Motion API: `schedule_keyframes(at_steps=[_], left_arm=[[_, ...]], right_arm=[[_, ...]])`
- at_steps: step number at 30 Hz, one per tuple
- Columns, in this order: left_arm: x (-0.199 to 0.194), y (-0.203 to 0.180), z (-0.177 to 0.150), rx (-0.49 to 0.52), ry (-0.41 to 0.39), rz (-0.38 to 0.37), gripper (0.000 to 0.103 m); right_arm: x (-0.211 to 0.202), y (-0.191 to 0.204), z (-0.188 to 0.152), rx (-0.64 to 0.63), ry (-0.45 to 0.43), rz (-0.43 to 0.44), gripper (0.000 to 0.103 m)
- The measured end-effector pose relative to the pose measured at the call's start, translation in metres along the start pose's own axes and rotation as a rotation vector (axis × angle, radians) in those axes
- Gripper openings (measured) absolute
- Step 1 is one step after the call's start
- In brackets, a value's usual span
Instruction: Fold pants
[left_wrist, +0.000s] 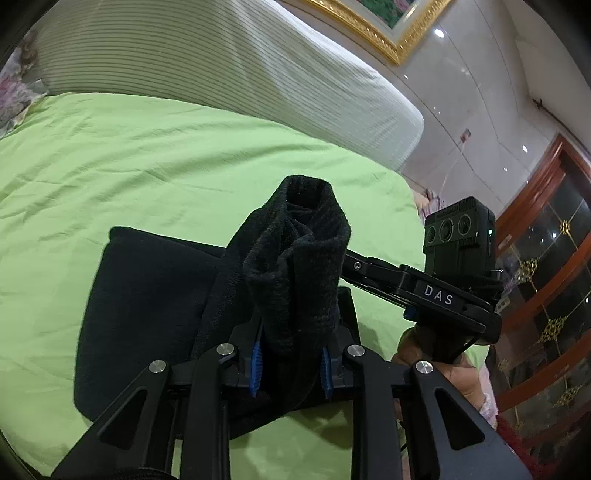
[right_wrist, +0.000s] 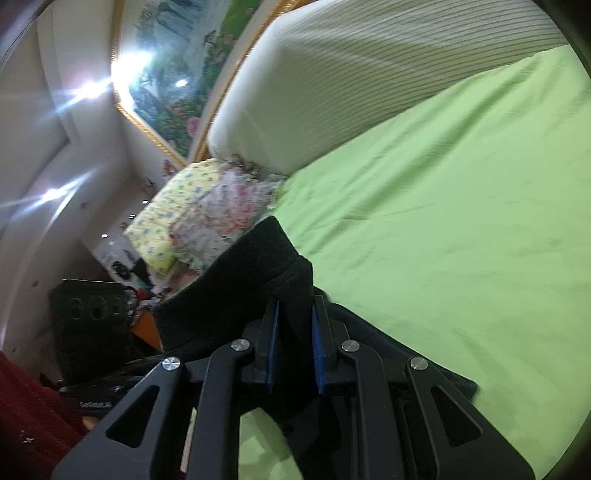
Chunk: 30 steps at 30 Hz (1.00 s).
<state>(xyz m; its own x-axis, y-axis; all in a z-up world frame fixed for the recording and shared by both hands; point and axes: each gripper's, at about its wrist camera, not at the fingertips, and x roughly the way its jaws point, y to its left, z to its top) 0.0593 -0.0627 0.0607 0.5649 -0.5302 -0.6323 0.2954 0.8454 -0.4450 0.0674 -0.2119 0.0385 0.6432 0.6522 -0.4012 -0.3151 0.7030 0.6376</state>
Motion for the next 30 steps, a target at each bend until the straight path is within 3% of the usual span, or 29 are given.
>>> schedule_keyframes(at_steps=[5,11,13,15,19,25,30], left_arm=[[0.02,-0.014,-0.007,0.048,0.043,-0.001,0.028],[0.02,-0.012,-0.021,0.105,0.069,-0.009,0.036],[0.022,-0.013,-0.022,0.103,0.084,-0.025,0.048],[0.02,-0.012,-0.021,0.095,0.102,-0.063,0.051],[0.009,-0.016,-0.021,0.122,0.097,-0.101,0.06],[-0.011,-0.007,-0.015,0.104,0.065,-0.106,0.067],[-0.023,0.021,-0.006,0.027,0.027,-0.068,0.069]], right_arm=[[-0.015,-0.002,-0.008,0.0,-0.014,-0.15,0.022],[-0.038,0.001,-0.017,0.049,-0.074,-0.176,0.022],[-0.038,0.003,-0.02,0.066,-0.072,-0.193,0.022],[-0.041,0.003,-0.024,0.088,-0.081,-0.212,0.024],[-0.05,0.003,-0.028,0.139,-0.116,-0.256,0.044],[-0.067,0.007,-0.031,0.19,-0.168,-0.319,0.056],[-0.069,0.037,-0.037,0.114,-0.191,-0.394,0.07]])
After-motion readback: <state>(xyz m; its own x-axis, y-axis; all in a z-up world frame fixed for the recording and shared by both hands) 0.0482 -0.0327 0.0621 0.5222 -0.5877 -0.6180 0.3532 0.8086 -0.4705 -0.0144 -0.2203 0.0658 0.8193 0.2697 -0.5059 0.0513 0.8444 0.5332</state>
